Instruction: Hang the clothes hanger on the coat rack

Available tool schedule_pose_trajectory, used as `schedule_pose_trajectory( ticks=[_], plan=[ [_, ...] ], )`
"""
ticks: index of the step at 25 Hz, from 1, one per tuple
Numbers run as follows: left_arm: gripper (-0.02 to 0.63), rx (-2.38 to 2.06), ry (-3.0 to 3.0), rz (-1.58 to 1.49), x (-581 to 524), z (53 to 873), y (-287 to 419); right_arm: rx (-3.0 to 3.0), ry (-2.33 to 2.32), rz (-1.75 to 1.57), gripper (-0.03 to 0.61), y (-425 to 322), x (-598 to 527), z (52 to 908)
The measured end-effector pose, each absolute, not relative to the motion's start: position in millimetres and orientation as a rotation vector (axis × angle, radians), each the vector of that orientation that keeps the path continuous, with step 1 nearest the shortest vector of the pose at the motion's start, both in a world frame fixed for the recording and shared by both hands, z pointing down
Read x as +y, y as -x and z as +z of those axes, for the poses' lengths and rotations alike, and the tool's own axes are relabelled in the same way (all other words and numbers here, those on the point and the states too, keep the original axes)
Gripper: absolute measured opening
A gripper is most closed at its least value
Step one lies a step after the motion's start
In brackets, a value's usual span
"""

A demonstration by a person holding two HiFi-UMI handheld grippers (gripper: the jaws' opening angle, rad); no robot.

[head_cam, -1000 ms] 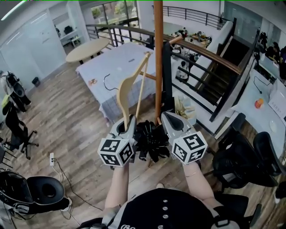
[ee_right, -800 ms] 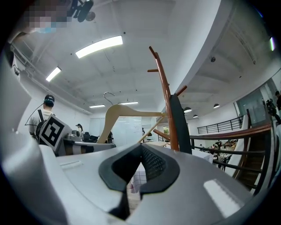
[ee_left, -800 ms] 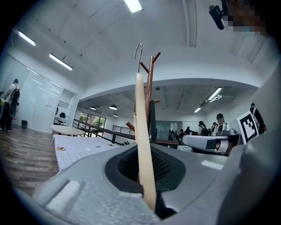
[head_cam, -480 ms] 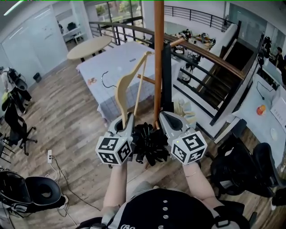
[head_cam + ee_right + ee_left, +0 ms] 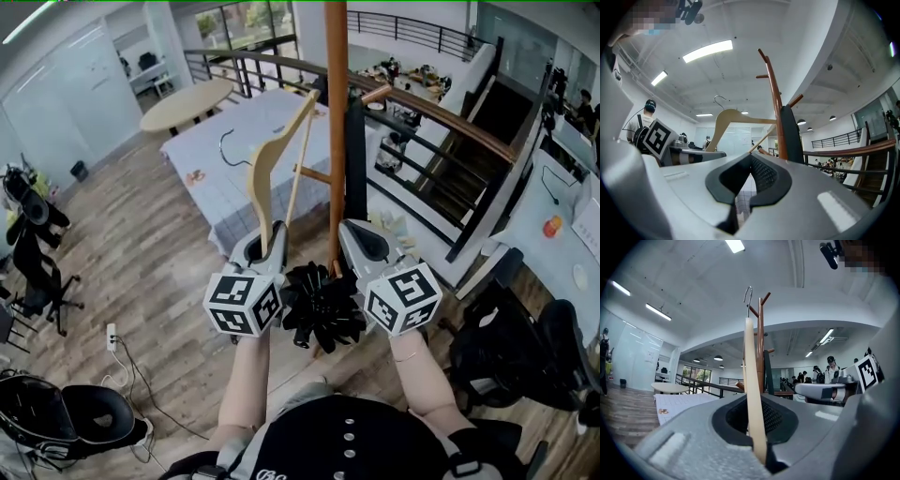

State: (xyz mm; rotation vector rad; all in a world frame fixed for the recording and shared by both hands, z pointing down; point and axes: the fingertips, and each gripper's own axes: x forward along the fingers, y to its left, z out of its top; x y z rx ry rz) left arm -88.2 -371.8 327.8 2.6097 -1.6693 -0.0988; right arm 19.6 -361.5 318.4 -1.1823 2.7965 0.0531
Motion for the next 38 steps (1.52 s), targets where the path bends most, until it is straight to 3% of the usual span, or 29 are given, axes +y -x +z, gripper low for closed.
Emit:
schedule_pose_trajectory(
  ticks=[38],
  plan=[
    [0.000,-1.701,-2.808,-0.151,-456.0,216.3,95.9,2.675,1.126,0.306,-0.002,23.8,-417.0,206.9]
  ],
)
